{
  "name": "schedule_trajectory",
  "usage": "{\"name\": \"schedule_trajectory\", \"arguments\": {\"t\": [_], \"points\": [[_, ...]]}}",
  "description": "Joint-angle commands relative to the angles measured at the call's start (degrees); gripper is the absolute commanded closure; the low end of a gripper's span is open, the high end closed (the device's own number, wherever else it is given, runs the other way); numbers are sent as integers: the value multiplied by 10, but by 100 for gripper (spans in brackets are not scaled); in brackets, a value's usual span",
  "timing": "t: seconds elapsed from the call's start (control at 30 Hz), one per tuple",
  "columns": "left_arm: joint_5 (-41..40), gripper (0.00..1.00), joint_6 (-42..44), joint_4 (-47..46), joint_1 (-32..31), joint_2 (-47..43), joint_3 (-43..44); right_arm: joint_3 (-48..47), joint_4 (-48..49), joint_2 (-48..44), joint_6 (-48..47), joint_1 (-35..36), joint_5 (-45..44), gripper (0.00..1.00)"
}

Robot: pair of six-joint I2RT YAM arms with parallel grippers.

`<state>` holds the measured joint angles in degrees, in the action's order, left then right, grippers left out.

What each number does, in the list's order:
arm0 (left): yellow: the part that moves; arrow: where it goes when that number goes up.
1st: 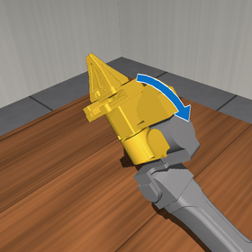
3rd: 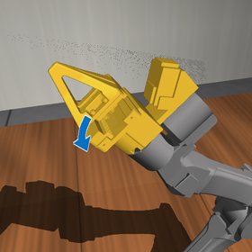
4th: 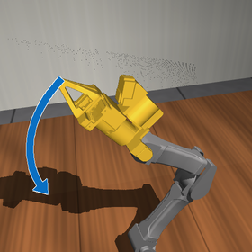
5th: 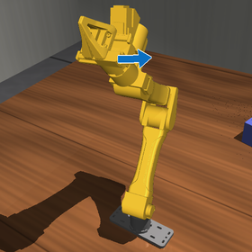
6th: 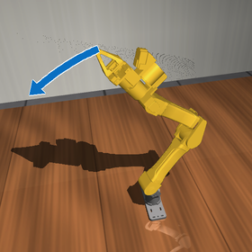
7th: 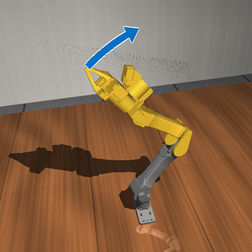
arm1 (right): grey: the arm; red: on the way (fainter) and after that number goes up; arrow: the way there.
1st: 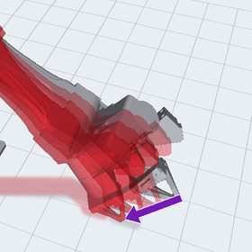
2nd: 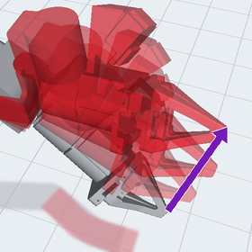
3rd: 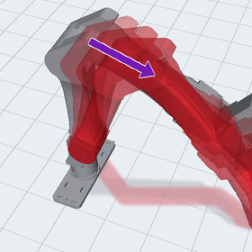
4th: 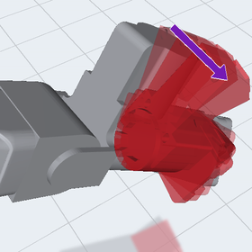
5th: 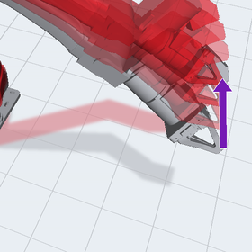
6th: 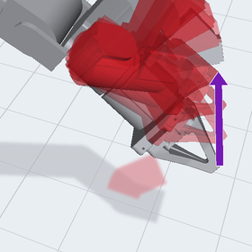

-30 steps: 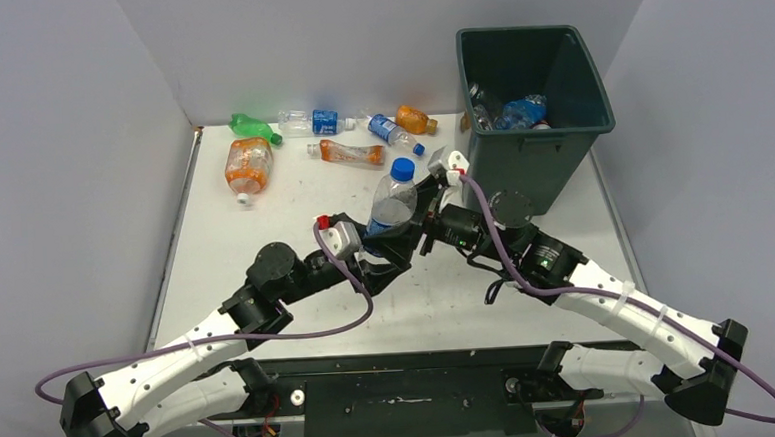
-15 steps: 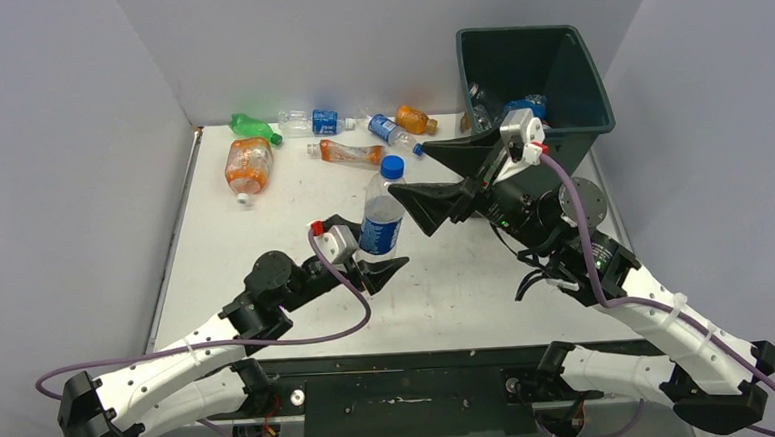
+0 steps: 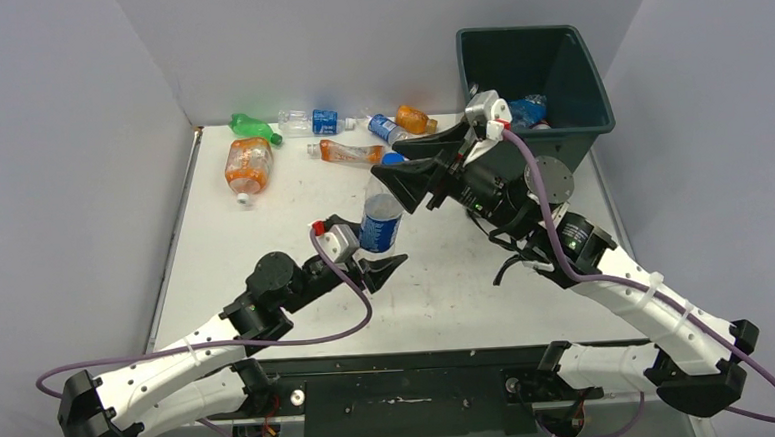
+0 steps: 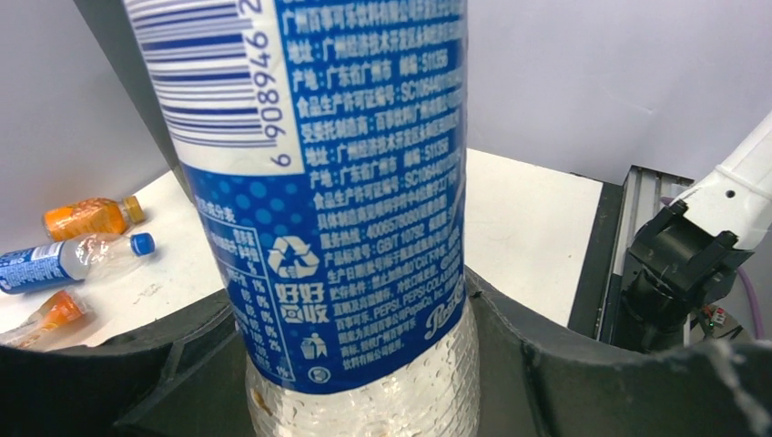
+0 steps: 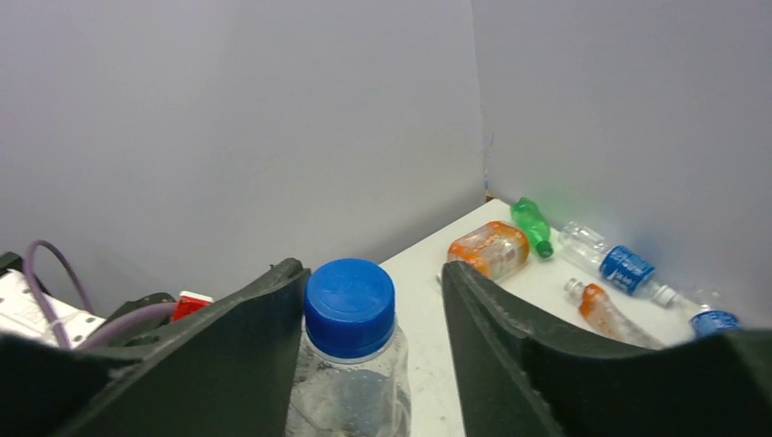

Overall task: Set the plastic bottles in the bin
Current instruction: Place the plastic bottle in the trash bin.

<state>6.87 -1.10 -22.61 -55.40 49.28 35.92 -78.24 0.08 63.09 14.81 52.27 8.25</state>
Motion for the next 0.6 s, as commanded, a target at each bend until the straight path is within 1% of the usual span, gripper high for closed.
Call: {"name": "schedule_trajectory", "arguments": {"t": [0.0, 0.1, 0.13, 0.17, 0.2, 0.23, 0.27, 0.3, 0.33, 0.37, 0.43, 0.57], "points": [[-10, 96, 8, -38, -7, -14, 1, -27, -12, 4, 6, 1, 5, 53], [-15, 95, 8, -39, -7, -15, 0, -38, -36, 12, 7, 0, 20, 73], [-18, 94, 8, -40, -7, -15, 0, -44, -46, 15, 5, 0, 23, 81], [-23, 90, 8, -40, -8, -16, 0, -49, -57, 17, 5, 0, 24, 91], [-35, 78, 21, -40, -9, -17, -1, -54, -66, 18, 3, 0, 25, 94], [-51, 58, 24, -40, -11, -18, -2, -57, -73, 18, -1, 0, 23, 95], [-62, 36, 25, -38, -13, -21, -2, -59, -78, 15, -5, 0, 18, 95], [-89, 17, 28, -37, -15, -25, -3, -63, -83, 12, -10, 0, 8, 95], [-114, 0, 29, -37, -18, -31, -3, -70, -91, 10, -15, 0, -4, 95], [-135, 3, 32, -34, -19, -37, 1, -80, -105, 7, -26, 0, -21, 95], [-179, 4, 39, -15, -18, -53, 19, -102, -118, 2, -48, 0, -61, 95], [-228, 4, 69, 77, -17, -82, 100, -126, -97, -12, -107, 0, -186, 95]]}}
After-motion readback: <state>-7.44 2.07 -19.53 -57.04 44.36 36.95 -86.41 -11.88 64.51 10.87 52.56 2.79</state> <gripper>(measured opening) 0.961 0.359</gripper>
